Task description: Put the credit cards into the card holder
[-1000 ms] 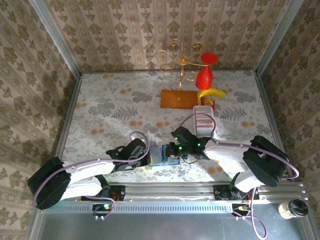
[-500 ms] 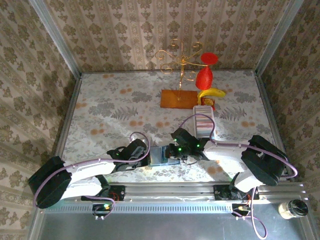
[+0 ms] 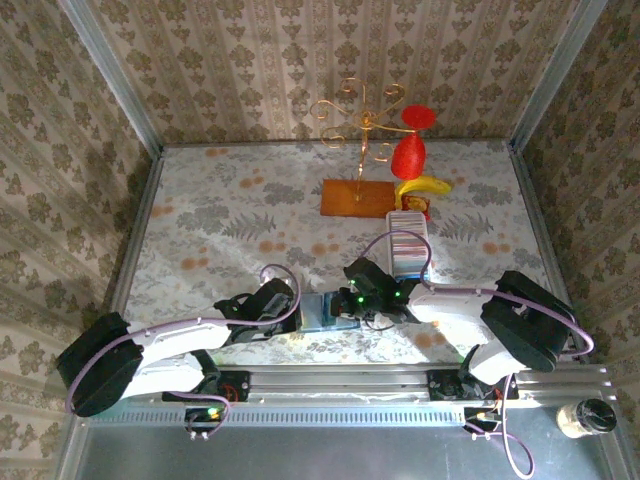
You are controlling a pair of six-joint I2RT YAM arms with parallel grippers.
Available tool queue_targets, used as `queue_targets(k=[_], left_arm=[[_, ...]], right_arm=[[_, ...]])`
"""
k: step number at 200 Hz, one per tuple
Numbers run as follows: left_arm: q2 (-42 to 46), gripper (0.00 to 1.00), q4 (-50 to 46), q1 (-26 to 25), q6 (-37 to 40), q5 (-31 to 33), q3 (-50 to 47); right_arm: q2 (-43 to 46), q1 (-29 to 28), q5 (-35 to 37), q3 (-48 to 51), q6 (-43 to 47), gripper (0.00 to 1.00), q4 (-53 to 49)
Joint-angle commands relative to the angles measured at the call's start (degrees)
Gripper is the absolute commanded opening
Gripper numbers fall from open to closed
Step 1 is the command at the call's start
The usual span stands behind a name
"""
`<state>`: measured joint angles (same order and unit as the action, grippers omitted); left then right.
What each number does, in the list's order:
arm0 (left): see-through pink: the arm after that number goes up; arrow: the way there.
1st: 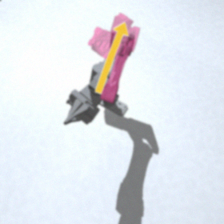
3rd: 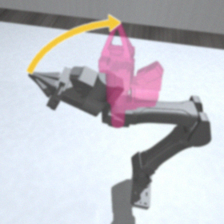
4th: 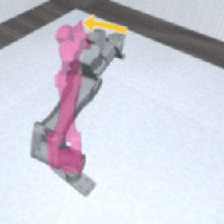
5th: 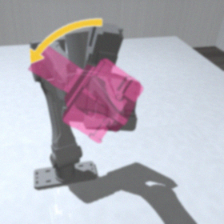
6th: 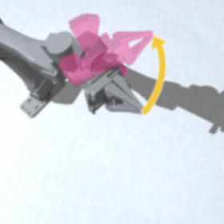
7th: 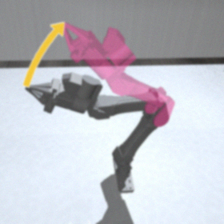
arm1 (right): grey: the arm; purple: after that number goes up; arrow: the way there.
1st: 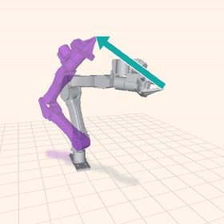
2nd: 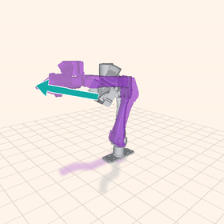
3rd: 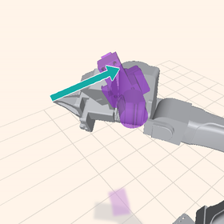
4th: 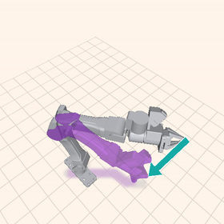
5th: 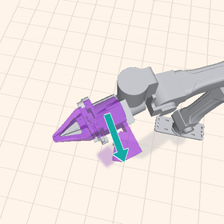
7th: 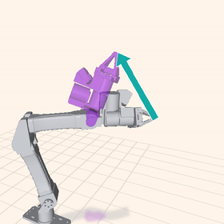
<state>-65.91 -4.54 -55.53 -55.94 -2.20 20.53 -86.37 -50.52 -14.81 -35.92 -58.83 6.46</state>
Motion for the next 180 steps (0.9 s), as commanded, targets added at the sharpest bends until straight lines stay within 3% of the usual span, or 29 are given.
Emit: queue_targets(k=[1,75,180], left_arm=[[-0.53,0.04,-0.57,-0.55,-0.77,0.42,0.38],[-0.97,0.03,-0.39,-0.98,-0.82,0.52,0.43],[-1.06,0.03,-0.47,-1.18,-0.75,0.78,0.82]], right_arm=[[-1.0,-0.48,-0.13,1.23,-1.7,0.0,2.81],[-1.92,-0.47,-2.01,2.96,-4.47,0.0,7.31],[-4.12,-0.3,-6.18,1.29,-3.87,0.0,5.61]])
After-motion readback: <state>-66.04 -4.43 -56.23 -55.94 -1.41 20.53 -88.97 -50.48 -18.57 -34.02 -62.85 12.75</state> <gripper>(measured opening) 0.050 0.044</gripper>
